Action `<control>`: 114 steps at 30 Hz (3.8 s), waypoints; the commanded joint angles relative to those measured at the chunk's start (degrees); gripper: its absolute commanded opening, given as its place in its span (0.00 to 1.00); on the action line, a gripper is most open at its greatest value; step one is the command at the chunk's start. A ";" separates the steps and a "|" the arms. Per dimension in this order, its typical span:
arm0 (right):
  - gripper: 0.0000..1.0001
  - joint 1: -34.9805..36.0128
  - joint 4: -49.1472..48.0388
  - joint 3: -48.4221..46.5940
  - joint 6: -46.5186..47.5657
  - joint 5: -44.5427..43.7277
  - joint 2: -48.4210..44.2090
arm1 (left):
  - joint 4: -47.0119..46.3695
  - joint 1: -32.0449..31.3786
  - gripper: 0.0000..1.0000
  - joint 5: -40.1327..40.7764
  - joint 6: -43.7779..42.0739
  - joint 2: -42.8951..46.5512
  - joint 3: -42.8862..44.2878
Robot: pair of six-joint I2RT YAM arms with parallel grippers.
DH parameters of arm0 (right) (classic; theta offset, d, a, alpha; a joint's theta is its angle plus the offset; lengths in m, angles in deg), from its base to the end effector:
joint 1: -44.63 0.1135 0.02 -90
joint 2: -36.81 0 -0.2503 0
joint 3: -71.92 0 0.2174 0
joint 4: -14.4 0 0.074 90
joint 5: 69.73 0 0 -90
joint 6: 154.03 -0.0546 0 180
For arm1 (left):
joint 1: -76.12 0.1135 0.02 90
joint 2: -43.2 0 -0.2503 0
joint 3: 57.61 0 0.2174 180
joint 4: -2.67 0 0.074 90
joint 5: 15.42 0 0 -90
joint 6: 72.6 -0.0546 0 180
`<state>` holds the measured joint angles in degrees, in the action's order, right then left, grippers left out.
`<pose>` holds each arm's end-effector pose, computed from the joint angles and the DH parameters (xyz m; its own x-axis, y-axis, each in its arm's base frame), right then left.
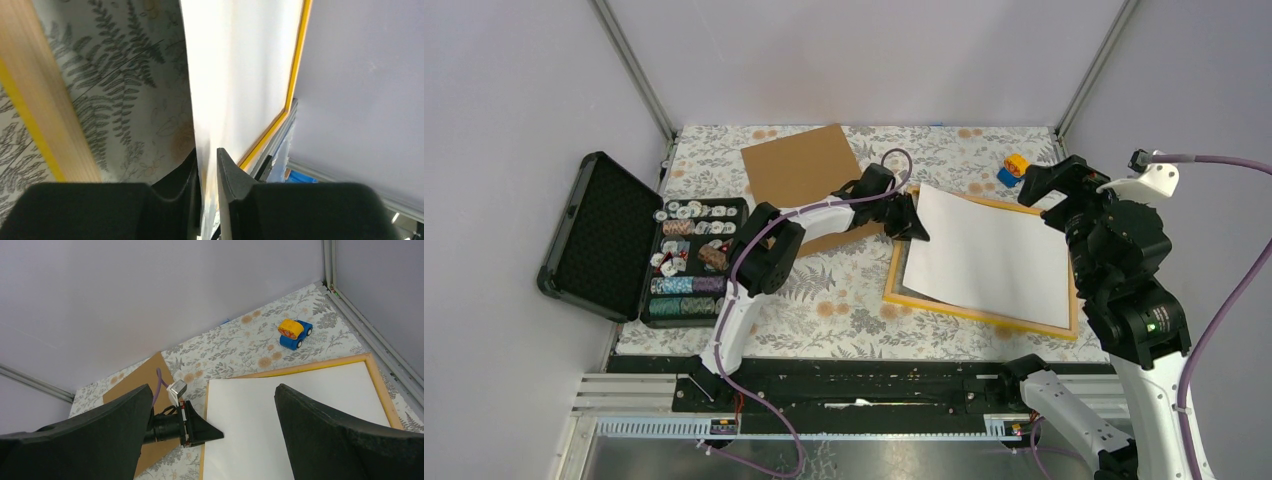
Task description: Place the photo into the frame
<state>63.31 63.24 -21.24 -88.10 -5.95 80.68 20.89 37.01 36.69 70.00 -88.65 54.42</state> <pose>0.1066 0.0106 0.4527 0.0603 0.4066 -0.9116 0.1168 0.9041 0.4110 0.3542 -0.3312 0.1541 -0.9840 -0.0080 -0.1777 0.1505 0.4954 -0.8555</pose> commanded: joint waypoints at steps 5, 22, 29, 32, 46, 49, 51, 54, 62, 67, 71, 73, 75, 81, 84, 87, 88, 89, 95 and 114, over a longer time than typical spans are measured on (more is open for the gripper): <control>1.00 -0.13 -2.06 1.33 0.78 -0.05 -0.30 | 12.34 -0.61 0.42 7.32 -8.84 2.90 6.28; 1.00 -0.19 -4.80 7.93 0.38 5.28 4.95 | 34.74 3.26 0.99 33.65 -29.41 26.06 1.92; 1.00 -0.15 -14.82 10.80 -3.09 26.24 19.10 | 30.25 15.38 0.99 32.53 -26.10 39.33 -14.82; 1.00 -0.18 -21.24 10.37 -5.39 37.59 28.36 | 28.01 20.03 0.99 31.39 -22.75 40.46 -18.62; 1.00 2.98 -12.27 -16.51 -4.29 53.74 71.41 | 24.80 30.46 0.99 28.92 -12.63 29.84 -24.89; 1.00 3.16 -9.95 -20.85 -3.61 52.13 76.22 | 25.24 29.48 0.99 31.87 -14.41 28.37 -24.53; 1.00 3.20 -9.18 -22.47 -3.56 50.90 78.44 | 25.73 28.30 0.99 35.04 -14.65 28.04 -24.74; 1.00 3.20 -9.09 -24.30 -4.15 50.77 81.77 | 25.42 27.31 0.99 37.42 -13.48 27.86 -26.29; 0.95 3.66 -8.82 -25.66 -4.53 49.72 87.25 | 24.95 27.25 0.99 35.38 -11.70 26.22 -28.31; 0.92 4.22 -9.30 -25.76 -5.21 52.68 90.39 | 24.09 27.51 0.99 33.11 -10.50 25.21 -29.73; 0.87 4.32 -16.69 -22.05 -10.98 62.28 88.26 | 22.45 27.51 0.99 29.02 -9.10 23.38 -31.56; 0.85 4.30 -21.74 -19.29 -14.84 66.35 84.94 | 21.45 27.43 0.99 26.89 -8.30 22.65 -32.42; 0.83 4.30 -26.42 -15.80 -18.64 69.34 80.43 | 20.07 27.20 0.99 25.74 -7.14 22.62 -33.98; 0.82 4.27 -35.98 -5.98 -25.69 72.51 66.62 | 17.51 23.68 0.99 23.63 -5.53 24.42 -37.53; 0.82 4.18 -36.67 -0.79 -26.28 71.94 61.67 | 14.97 22.59 0.99 21.81 -3.90 26.15 -41.52; 0.83 3.81 -37.43 5.94 -26.46 70.66 56.98 | 13.29 21.42 0.99 20.34 -3.02 27.74 -44.19; 0.83 3.45 -37.66 8.26 -26.46 70.35 55.44 | 13.20 20.79 0.99 19.99 -3.21 28.10 -44.45; 0.83 3.13 -38.07 10.69 -26.59 69.81 54.00 | 13.21 20.11 0.99 19.78 -3.40 28.39 -44.54; 0.89 0.25 -38.77 24.08 -23.76 63.63 44.77 | 12.36 16.21 0.99 19.38 -3.56 28.91 -44.75; 0.86 -12.68 -42.77 34.98 -16.31 66.85 46.57 | 10.15 13.28 0.99 21.18 -3.86 29.02 -48.34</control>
<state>53.76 21.10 13.44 -107.58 60.32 128.31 19.47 51.78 57.95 66.59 -56.06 10.90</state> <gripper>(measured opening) 0.862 0.987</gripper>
